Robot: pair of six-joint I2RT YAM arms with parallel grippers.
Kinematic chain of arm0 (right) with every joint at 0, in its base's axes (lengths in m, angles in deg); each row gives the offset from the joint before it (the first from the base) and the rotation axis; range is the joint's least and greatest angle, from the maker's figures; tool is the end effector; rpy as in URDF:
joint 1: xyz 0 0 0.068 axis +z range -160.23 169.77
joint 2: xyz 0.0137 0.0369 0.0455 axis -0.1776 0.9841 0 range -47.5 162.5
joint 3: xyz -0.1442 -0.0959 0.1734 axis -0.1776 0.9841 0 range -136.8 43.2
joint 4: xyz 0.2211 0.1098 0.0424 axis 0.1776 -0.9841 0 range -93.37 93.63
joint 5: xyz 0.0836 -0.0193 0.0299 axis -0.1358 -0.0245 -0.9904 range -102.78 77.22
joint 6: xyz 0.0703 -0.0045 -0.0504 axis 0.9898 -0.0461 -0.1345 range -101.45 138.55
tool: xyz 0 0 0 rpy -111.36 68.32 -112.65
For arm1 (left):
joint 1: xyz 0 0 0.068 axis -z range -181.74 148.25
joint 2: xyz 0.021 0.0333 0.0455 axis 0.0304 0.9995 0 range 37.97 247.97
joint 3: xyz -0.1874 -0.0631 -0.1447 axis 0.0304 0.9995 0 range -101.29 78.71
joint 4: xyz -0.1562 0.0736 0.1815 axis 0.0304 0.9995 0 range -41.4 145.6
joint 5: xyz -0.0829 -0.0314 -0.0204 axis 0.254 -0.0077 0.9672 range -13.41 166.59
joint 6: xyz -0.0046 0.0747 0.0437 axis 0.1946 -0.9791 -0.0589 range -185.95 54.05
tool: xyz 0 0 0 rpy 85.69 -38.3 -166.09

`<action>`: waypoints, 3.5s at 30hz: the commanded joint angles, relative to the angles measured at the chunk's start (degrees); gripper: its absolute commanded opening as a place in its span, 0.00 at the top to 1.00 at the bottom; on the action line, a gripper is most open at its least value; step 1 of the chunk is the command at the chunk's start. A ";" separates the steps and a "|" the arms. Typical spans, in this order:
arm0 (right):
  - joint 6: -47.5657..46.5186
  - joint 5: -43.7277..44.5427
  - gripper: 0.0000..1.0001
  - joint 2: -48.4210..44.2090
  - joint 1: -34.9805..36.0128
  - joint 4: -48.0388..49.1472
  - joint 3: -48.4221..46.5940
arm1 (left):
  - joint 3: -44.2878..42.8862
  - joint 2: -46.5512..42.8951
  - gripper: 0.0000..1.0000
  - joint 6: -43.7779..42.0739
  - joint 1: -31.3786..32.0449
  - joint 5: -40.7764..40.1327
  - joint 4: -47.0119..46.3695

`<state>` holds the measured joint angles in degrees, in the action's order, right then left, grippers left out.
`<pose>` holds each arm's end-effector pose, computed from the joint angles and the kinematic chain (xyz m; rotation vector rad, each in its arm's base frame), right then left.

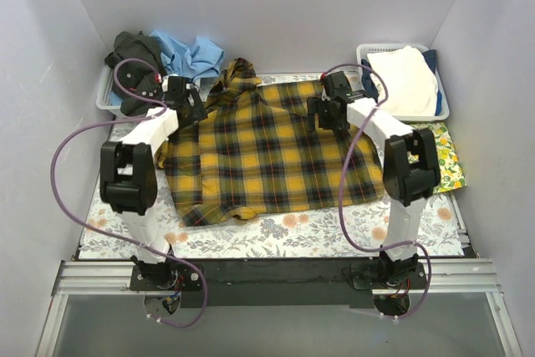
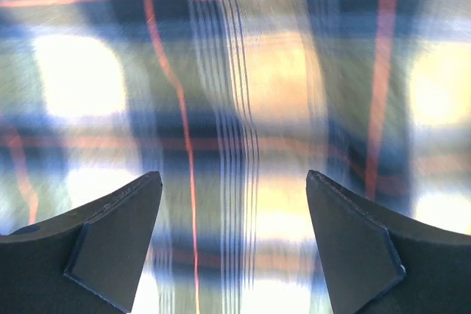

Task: Fold and stack the long sleeve shirts
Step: Fold the shirt

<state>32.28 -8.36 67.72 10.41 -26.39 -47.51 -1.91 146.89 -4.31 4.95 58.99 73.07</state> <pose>0.4181 0.1513 0.1618 -0.1210 2.5217 0.1453 0.4189 -0.0257 0.1611 -1.2361 2.1015 -0.1486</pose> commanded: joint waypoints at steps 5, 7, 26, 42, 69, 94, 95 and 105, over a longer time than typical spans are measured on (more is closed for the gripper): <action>2.26 2.25 0.12 -24.39 -0.34 -0.56 15.73 | 12.75 -25.22 0.02 6.10 -1.59 5.47 8.39; 3.66 2.52 0.11 -28.10 -0.69 -0.74 22.14 | 21.00 -29.36 0.02 7.95 -3.52 9.93 9.10; 7.71 0.06 0.10 -46.40 -5.43 -3.64 40.53 | 40.54 -44.41 0.02 23.34 -6.61 16.73 19.21; 15.00 0.76 0.12 -45.70 -10.53 -3.73 46.68 | 43.53 -43.44 0.45 32.48 -6.61 12.60 19.29; 16.41 1.29 0.99 -36.55 -18.97 -0.21 50.73 | 35.01 -48.71 1.00 33.45 -6.61 6.09 30.46; 14.39 3.31 0.99 -43.86 -19.15 -11.65 30.89 | 24.03 -44.62 1.00 28.19 -6.61 -1.29 28.63; 14.21 3.48 0.99 -41.68 -19.24 -11.12 29.65 | 23.15 -43.02 1.00 27.48 -6.61 -1.38 26.79; 11.40 1.47 0.99 -22.86 -19.33 -5.93 15.67 | 12.60 -25.01 1.00 23.17 -6.61 -2.96 19.57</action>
<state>45.92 -8.53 39.63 -8.34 -35.48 -26.03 14.81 118.15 21.37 -1.45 60.54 96.35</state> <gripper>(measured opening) 0.028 0.020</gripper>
